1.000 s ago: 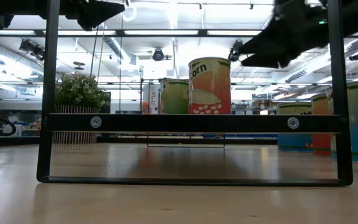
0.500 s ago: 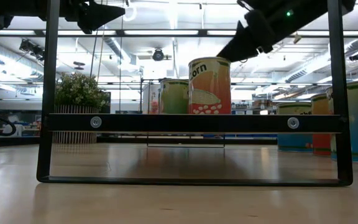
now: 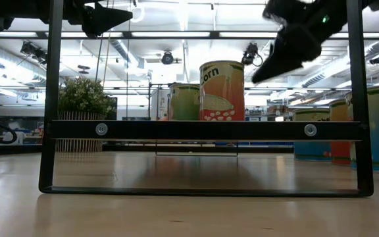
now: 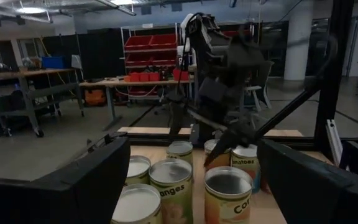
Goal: Pick and place cans onto a shelf
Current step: Adjust the canned fruits on the shelf
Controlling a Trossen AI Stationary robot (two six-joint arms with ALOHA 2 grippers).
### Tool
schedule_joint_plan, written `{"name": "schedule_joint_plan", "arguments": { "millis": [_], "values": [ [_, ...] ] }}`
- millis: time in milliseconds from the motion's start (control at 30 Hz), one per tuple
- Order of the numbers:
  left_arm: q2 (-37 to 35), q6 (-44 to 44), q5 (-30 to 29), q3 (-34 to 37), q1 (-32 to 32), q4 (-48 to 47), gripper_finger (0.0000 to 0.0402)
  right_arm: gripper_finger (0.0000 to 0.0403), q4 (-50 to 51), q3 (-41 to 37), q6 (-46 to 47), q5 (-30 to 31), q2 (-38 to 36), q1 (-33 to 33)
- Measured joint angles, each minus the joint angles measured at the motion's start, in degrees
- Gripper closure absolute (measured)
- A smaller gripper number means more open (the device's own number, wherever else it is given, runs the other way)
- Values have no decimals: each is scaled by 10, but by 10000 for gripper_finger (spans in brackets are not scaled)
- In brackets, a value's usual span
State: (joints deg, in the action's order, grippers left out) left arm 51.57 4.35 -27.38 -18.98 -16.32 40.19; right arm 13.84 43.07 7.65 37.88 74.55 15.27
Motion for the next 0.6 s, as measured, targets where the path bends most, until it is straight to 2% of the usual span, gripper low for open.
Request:
{"name": "schedule_joint_plan", "arguments": {
  "millis": [300,433,533,600],
  "values": [
    [0,-26,0,0,0,-18,44,25,-51,0,29,44,77,-9],
    [0,-27,0,0,0,-20,44,25,-86,0,29,42,77,-24],
    [0,-37,0,-1,0,-28,44,25,-76,0,28,39,65,-38],
    [0,-35,0,-1,0,-46,44,25,-63,0,26,12,56,-47]
  ]
}}
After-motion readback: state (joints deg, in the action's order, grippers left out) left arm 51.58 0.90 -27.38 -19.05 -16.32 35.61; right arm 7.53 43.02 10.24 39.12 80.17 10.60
